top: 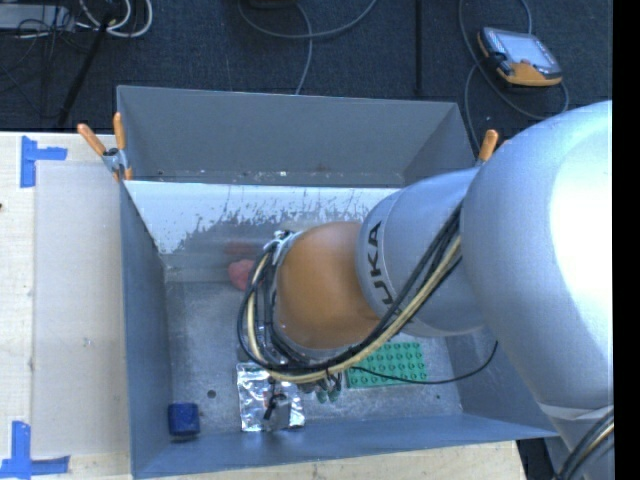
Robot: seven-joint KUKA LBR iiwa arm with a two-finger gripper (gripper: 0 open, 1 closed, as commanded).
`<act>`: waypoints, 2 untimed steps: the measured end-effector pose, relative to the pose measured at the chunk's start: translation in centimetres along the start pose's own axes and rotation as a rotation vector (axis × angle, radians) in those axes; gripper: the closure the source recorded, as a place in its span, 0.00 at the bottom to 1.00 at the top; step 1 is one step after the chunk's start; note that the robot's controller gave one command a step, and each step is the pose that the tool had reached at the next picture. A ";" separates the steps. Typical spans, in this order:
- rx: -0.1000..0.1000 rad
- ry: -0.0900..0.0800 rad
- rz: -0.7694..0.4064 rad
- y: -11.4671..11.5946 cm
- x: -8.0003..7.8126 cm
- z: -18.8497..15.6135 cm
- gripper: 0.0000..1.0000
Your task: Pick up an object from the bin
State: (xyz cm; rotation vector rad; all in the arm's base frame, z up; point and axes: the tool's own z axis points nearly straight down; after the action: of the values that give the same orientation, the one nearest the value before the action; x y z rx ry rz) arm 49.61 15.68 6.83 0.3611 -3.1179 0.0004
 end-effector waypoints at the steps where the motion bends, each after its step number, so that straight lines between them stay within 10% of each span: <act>1: 0.000 -0.001 0.005 0.0 0.0 0.1 0.00; 2: -0.001 -0.003 0.006 0.0 0.0 0.0 1.00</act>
Offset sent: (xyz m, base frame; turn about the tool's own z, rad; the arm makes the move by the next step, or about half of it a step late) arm 0.0000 0.0000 0.0000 0.0000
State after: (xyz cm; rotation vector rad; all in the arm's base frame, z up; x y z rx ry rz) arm 49.65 15.64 6.82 0.3521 -3.1217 -0.0010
